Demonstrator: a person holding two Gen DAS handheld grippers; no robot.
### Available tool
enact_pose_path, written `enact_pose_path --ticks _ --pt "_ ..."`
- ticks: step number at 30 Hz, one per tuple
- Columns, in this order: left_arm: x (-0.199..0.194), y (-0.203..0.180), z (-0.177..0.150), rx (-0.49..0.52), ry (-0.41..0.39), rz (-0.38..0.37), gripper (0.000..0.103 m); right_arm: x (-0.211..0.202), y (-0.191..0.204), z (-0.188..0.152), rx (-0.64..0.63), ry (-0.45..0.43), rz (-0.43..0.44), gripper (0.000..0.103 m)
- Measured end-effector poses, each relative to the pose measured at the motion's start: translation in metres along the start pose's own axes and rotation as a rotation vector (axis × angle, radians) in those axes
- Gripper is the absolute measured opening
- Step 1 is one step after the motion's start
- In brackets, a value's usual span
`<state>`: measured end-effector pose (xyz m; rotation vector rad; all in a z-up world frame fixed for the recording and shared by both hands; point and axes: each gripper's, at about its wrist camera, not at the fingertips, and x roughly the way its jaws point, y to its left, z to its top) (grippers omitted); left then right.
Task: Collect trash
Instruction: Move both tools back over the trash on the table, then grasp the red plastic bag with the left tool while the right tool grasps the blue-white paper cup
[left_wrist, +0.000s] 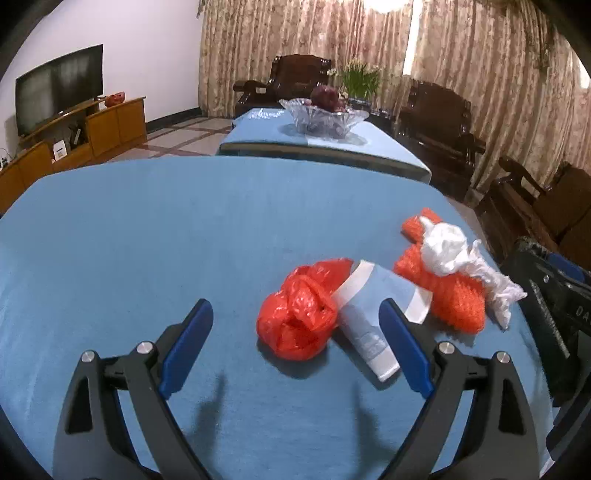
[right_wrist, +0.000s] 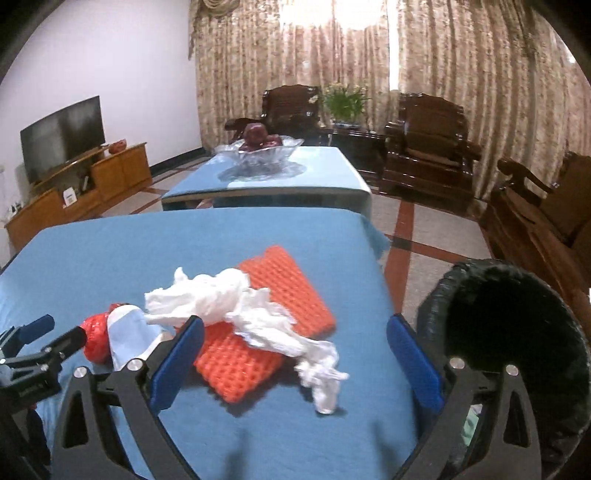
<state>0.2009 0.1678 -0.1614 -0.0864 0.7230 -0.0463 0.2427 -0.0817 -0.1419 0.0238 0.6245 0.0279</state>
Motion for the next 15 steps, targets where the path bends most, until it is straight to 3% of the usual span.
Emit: enact_pose_path --ticks 4,6,10,15 --pt "0.012 0.004 -0.003 -0.008 0.027 -0.01 0.084 0.009 0.007 -0.001 -0.008 0.01 0.016 0.095" --pt "0.019 0.005 -0.004 -0.015 0.045 -0.028 0.076 0.01 0.01 -0.003 -0.018 0.013 0.024 0.093" --pt "0.034 0.012 -0.009 -0.046 0.088 -0.076 0.046 0.012 0.014 -0.007 -0.032 0.024 0.034 0.091" --pt "0.032 0.013 -0.01 -0.051 0.066 -0.079 0.038 0.009 0.023 -0.009 -0.05 0.015 0.054 0.09"
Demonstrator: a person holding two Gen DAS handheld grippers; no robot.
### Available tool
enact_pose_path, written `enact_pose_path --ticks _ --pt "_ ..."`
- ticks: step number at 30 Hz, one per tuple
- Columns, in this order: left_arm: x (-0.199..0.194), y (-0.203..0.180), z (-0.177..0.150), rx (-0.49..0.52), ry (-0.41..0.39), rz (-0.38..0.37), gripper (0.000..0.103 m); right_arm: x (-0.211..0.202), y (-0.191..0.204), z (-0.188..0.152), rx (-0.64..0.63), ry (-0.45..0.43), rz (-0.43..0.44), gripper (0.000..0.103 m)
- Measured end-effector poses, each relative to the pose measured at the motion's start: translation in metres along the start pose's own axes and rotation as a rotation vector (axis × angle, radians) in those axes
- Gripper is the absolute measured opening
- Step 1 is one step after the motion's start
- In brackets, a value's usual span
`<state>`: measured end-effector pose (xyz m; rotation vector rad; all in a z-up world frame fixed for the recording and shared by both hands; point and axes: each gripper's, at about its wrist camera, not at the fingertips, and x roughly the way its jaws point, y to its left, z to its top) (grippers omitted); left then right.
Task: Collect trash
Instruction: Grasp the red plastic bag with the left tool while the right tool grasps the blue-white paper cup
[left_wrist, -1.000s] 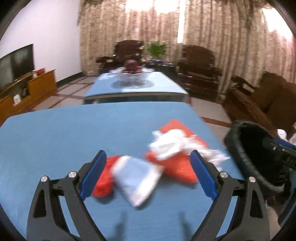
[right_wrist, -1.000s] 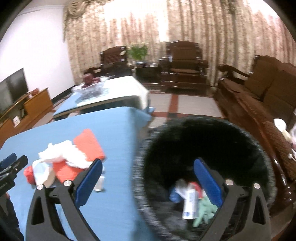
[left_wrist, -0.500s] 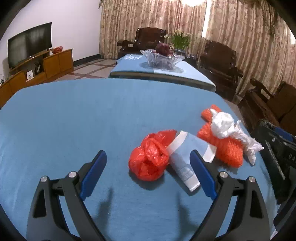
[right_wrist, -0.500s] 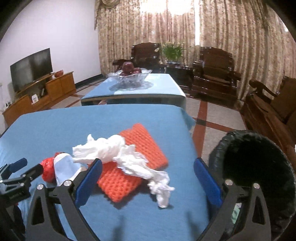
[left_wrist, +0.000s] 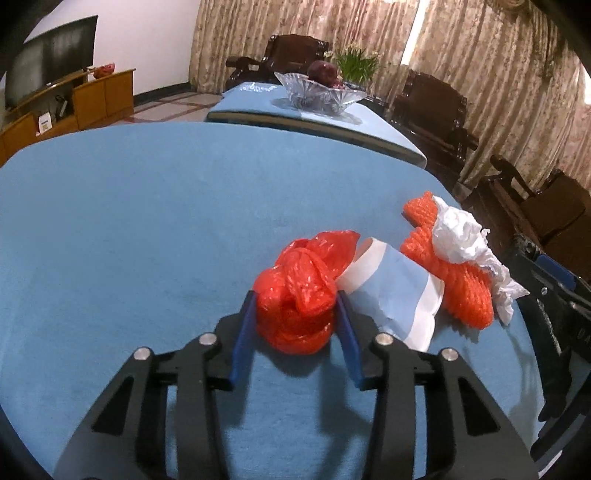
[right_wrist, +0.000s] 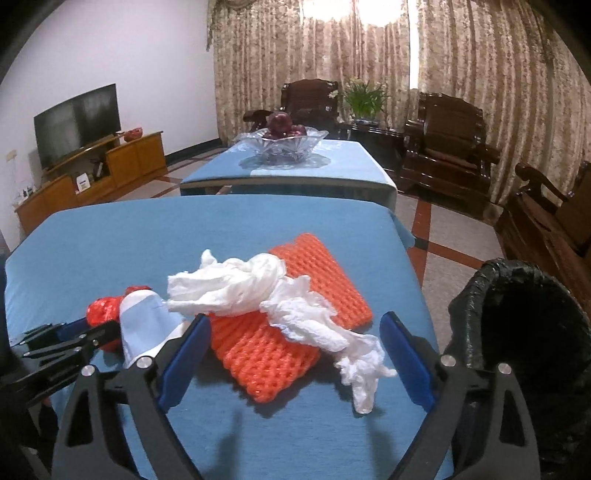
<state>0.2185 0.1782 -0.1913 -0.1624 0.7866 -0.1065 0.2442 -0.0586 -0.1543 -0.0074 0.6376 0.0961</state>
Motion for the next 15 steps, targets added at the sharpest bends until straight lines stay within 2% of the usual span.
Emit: enact_pose_path --ticks 7,15 --pt "-0.029 0.007 0.001 0.01 -0.06 0.079 0.036 -0.007 0.025 -0.006 -0.002 -0.014 0.069 0.087" --pt "-0.053 0.046 -0.016 -0.027 -0.057 0.205 0.036 -0.006 0.07 -0.015 -0.062 -0.002 0.173 0.085"
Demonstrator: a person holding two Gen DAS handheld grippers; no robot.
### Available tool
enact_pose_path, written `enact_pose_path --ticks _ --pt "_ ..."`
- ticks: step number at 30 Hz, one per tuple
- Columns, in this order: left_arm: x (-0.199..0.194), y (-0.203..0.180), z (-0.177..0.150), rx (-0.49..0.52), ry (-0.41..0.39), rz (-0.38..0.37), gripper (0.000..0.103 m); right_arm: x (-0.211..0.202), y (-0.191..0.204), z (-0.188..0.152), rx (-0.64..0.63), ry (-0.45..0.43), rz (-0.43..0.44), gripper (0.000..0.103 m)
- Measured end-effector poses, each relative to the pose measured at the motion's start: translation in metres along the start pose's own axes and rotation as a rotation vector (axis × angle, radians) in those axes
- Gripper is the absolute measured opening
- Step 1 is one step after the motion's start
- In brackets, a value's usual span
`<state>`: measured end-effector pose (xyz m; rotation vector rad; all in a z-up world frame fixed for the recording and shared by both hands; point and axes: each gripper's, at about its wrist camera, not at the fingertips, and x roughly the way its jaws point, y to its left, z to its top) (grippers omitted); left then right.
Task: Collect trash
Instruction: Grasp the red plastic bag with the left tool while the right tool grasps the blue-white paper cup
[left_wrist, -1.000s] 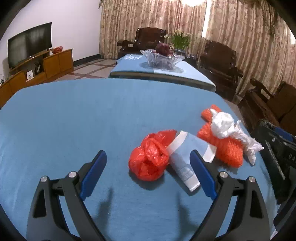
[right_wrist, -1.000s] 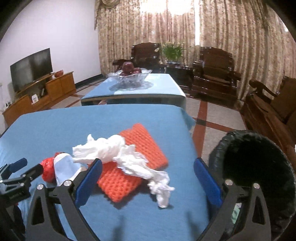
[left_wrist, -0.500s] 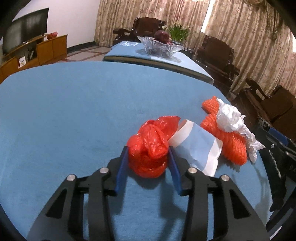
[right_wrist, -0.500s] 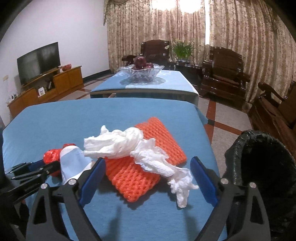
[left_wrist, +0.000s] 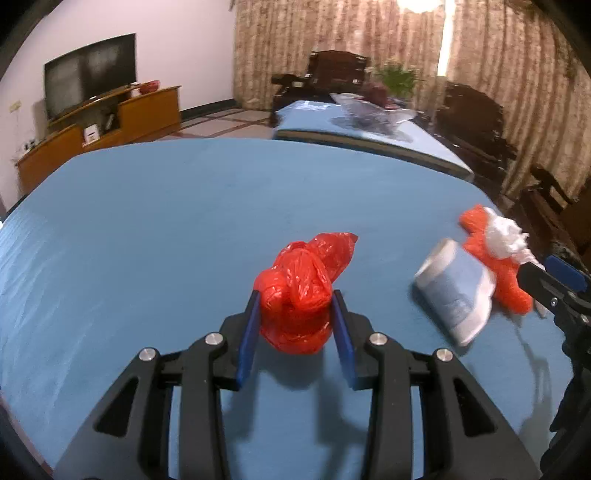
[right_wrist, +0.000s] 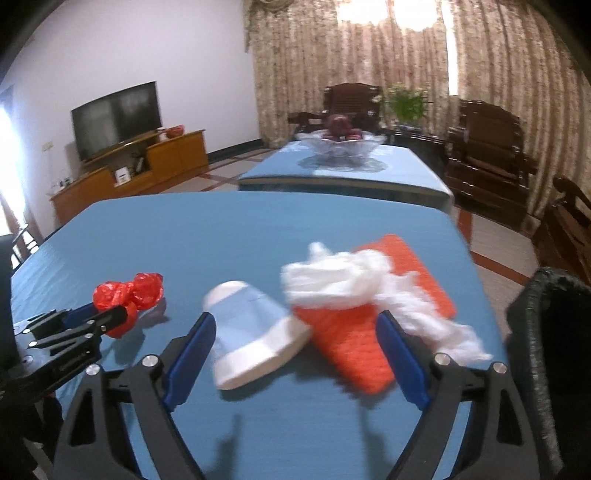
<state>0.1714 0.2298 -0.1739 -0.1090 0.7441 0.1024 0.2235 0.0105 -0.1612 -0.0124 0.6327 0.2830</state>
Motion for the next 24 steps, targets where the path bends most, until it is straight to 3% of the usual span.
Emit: enact_pose_path --ticks 7,16,24 --pt "0.003 0.018 0.001 -0.011 0.013 0.014 0.036 0.016 0.026 -0.007 -0.043 0.035 0.02 0.081" --pt "0.012 0.028 -0.002 -0.012 0.04 0.021 0.036 0.043 0.032 -0.01 -0.061 0.098 -0.001 0.08" --pt "0.015 0.032 -0.001 -0.018 0.043 0.021 0.036 0.064 0.038 -0.008 -0.09 0.161 -0.008 0.086"
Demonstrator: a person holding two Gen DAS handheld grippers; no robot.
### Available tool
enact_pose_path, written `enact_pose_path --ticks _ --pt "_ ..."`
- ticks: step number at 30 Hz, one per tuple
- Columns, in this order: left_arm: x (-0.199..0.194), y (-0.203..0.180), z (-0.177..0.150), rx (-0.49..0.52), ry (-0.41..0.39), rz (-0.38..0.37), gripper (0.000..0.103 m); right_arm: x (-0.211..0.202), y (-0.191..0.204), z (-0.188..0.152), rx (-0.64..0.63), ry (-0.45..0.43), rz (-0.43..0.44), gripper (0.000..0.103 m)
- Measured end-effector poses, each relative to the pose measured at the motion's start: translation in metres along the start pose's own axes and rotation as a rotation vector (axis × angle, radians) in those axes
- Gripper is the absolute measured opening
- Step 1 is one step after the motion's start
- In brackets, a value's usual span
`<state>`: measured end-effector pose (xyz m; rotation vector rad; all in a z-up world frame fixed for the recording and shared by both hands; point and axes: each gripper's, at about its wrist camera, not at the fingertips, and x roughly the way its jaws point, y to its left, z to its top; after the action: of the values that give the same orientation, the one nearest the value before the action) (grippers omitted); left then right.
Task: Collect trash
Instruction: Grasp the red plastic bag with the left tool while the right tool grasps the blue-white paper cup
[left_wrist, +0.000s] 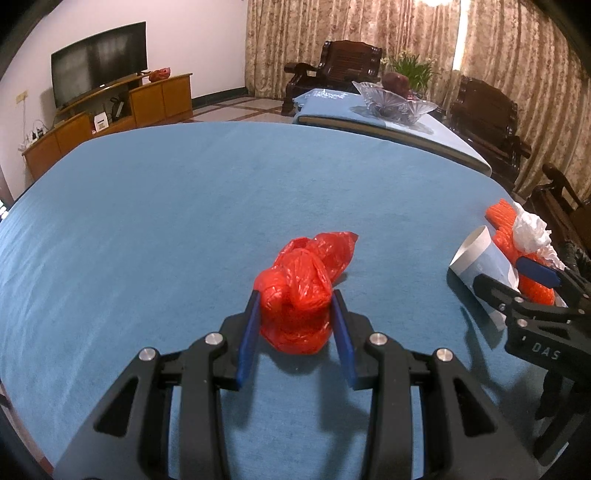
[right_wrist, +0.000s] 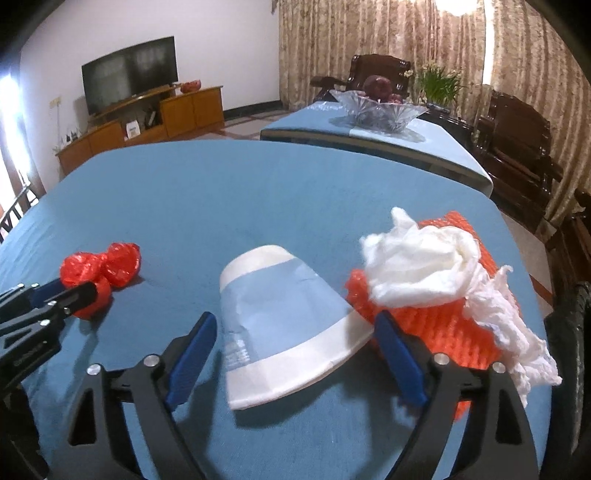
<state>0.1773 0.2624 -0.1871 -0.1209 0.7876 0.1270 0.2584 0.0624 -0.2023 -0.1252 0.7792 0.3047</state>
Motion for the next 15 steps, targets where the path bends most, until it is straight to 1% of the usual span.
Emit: enact_pose_path --ticks 2,3,4,6,7,8,9,11,13,15 --pt "0.0 0.0 0.0 0.0 0.0 0.0 0.036 0.007 0.002 0.0 -0.004 0.036 -0.002 0.086" --pt "0.0 0.0 0.0 0.0 0.0 -0.002 0.036 0.007 0.003 -0.001 -0.007 0.036 -0.003 0.085" --pt "0.001 -0.002 0.001 0.001 0.0 -0.002 0.036 0.006 0.002 -0.002 -0.008 0.031 0.002 0.08" --pt "0.001 -0.003 0.0 0.004 0.0 -0.005 0.036 0.005 -0.002 -0.001 -0.005 0.023 0.018 0.076" --pt "0.001 -0.004 0.0 0.006 0.001 -0.006 0.036 0.003 -0.003 -0.001 -0.002 0.016 0.03 0.073" --pt "0.001 -0.005 0.0 0.007 0.001 -0.008 0.036 0.001 -0.004 -0.001 -0.001 0.004 0.047 0.063" --pt "0.001 -0.006 0.001 0.008 0.001 -0.011 0.036 -0.003 -0.005 -0.001 -0.001 -0.007 0.076 0.06" --pt "-0.001 -0.008 0.001 0.013 -0.002 -0.015 0.036 -0.008 -0.005 0.001 -0.002 -0.014 0.092 0.049" --pt "-0.003 -0.011 0.002 0.016 -0.006 -0.02 0.036 -0.013 -0.007 0.001 0.002 -0.024 0.119 0.041" --pt "-0.005 -0.014 0.003 0.018 -0.008 -0.028 0.036 -0.019 -0.012 0.002 0.023 -0.035 0.136 0.038"
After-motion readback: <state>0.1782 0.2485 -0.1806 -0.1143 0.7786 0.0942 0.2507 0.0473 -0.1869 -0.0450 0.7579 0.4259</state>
